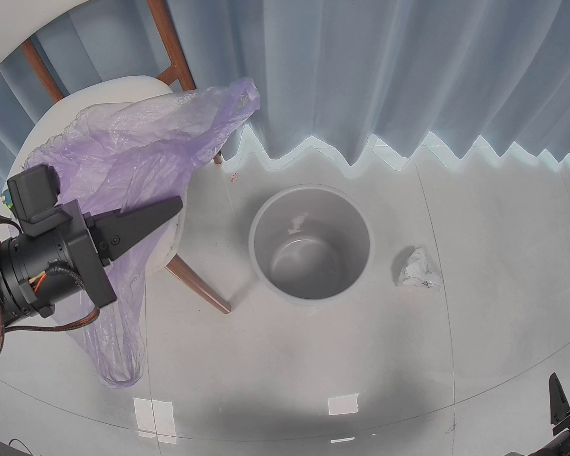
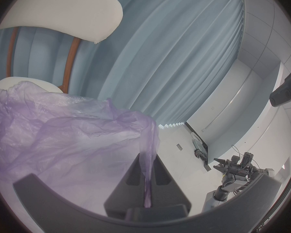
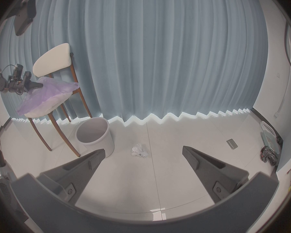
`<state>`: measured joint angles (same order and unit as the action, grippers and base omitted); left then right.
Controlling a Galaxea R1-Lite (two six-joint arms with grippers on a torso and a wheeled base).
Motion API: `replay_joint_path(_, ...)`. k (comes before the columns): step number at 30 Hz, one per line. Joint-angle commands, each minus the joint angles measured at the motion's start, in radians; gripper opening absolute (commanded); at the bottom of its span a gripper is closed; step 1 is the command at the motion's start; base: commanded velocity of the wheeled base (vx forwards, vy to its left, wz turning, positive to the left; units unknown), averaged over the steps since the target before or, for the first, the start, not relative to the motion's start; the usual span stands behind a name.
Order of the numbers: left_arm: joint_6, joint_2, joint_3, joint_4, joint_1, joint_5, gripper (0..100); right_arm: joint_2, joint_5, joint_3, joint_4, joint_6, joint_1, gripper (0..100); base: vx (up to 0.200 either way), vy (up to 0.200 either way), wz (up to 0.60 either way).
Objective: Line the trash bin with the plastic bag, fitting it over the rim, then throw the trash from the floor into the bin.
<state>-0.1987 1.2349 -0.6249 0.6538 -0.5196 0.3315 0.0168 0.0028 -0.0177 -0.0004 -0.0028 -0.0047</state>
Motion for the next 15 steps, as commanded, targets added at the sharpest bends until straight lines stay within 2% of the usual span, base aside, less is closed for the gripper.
replay_joint_path(1,-0.001,0.025,0.021,0.017,0.006,0.000,0,-0.017,0.000,0.018,-0.001,0.000,0.000,100,0.000,0.000,0.00)
replay_joint_path(5,0.001,0.032,0.024,0.072,0.000,0.001,0,-0.017,0.000,0.018,-0.001,0.000,0.000,100,0.000,0.000,0.00)
replay_joint_path(10,-0.002,0.078,0.031,0.207,-0.020,0.000,0,-0.015,0.000,0.018,-0.001,0.000,0.000,100,0.000,0.000,0.00)
replay_joint_path(15,-0.004,0.126,0.019,0.251,-0.020,0.001,0,-0.015,0.000,0.018,0.000,0.000,0.000,100,0.000,0.000,0.00)
